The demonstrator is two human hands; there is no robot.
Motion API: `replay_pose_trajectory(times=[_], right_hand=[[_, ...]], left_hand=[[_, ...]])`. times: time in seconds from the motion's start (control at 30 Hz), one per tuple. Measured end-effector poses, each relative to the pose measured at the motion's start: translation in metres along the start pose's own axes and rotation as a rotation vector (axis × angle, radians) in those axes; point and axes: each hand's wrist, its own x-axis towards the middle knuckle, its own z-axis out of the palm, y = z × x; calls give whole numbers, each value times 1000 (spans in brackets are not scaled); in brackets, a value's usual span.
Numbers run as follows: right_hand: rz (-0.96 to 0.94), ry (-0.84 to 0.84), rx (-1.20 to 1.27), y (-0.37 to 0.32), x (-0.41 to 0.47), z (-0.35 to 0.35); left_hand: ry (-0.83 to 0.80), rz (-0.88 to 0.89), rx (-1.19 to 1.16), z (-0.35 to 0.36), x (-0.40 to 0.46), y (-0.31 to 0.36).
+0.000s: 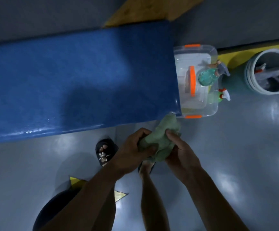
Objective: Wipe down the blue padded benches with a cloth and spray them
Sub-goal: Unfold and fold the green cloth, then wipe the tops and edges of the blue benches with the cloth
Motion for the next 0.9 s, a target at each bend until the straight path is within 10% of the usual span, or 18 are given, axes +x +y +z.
replay_pose_trajectory(times=[0.37,0.9], right_hand=[[-694,722,-1002,-76,66,-57],[-939,824,-1360,-42,109,-8]], left_hand=[[415,291,839,-57,27,-27],[574,351,1397,-136,68,-61]])
